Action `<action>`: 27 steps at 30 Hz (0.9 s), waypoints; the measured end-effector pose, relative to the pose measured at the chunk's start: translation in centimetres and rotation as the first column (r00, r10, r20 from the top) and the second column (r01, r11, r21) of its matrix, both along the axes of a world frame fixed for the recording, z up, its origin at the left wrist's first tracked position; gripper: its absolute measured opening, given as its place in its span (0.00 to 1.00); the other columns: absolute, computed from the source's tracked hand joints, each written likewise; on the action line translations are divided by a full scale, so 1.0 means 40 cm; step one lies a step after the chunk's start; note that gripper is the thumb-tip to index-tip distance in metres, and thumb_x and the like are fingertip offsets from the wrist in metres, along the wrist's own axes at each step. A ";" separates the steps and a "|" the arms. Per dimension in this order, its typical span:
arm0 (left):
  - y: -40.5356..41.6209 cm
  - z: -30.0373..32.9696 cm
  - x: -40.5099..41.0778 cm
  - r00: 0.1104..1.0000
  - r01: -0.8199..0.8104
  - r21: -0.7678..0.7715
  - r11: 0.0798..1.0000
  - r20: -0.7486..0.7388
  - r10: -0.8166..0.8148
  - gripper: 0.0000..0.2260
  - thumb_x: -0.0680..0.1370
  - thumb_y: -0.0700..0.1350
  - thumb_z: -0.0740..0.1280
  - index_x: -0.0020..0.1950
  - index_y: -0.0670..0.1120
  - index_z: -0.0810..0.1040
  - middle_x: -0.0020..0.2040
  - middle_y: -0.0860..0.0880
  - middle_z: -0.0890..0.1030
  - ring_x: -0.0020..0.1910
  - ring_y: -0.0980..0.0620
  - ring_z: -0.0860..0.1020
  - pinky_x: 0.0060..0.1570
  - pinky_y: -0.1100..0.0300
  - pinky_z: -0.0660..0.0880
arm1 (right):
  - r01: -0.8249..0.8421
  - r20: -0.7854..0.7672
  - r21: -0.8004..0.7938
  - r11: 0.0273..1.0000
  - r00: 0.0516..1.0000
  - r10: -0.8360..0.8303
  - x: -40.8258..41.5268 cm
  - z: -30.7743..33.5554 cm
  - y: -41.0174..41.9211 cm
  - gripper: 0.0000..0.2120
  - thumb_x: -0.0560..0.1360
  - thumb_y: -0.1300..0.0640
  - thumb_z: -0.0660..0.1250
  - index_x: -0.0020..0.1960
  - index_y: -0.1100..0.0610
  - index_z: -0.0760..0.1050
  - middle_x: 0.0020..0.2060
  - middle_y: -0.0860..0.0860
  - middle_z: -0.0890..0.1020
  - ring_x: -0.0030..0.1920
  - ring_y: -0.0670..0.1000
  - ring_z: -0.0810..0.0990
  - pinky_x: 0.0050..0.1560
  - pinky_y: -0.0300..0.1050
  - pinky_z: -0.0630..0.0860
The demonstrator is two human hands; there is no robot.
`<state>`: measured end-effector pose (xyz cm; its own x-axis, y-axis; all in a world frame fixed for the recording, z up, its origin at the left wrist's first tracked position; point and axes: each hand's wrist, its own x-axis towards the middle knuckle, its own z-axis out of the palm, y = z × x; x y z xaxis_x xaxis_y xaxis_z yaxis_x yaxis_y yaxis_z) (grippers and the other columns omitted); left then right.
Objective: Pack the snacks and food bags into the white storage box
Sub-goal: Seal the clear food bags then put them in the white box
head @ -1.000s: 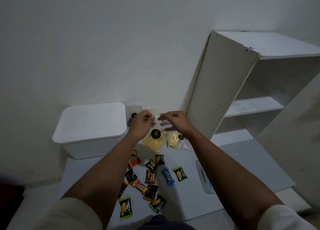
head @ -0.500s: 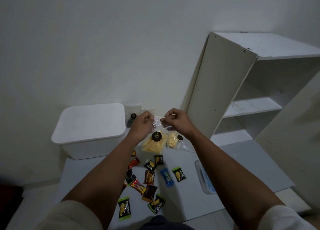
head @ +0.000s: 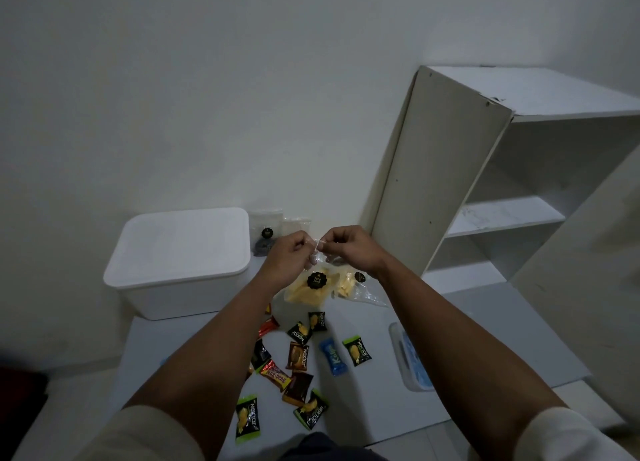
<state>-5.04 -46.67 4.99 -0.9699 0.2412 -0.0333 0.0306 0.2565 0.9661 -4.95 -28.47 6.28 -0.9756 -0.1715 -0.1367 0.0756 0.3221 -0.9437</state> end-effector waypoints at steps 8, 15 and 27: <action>-0.009 0.005 -0.015 0.998 -0.049 -0.039 0.998 -0.045 0.047 0.10 0.84 0.42 0.62 0.47 0.37 0.76 0.36 0.42 0.78 0.35 0.50 0.76 0.41 0.57 0.75 | 0.035 0.016 -0.075 0.997 0.999 -0.034 0.001 -0.009 0.006 0.04 0.78 0.57 0.73 0.45 0.57 0.81 0.37 0.50 0.84 0.39 0.46 0.82 0.48 0.47 0.80; -0.011 0.001 -0.015 0.999 -0.023 -0.014 1.000 -0.022 0.023 0.10 0.82 0.43 0.64 0.46 0.40 0.80 0.36 0.46 0.80 0.36 0.50 0.78 0.41 0.56 0.76 | 0.022 0.020 -0.081 0.996 1.000 -0.021 0.005 -0.007 0.000 0.04 0.78 0.57 0.73 0.47 0.58 0.82 0.38 0.51 0.84 0.39 0.47 0.82 0.47 0.47 0.79; -0.024 -0.001 -0.005 0.998 -0.062 0.033 0.998 0.006 0.062 0.11 0.82 0.41 0.62 0.48 0.35 0.79 0.39 0.42 0.80 0.38 0.50 0.77 0.40 0.58 0.73 | 0.099 0.077 -0.193 0.976 0.993 -0.086 0.025 -0.014 -0.011 0.04 0.78 0.58 0.72 0.45 0.56 0.80 0.38 0.52 0.84 0.42 0.49 0.83 0.49 0.48 0.79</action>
<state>-5.24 -47.64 4.96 -0.9828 0.1820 -0.0315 0.0105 0.2256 0.9742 -3.96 -28.91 5.72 -0.9782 -0.1111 -0.1756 0.1622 0.1199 -0.9794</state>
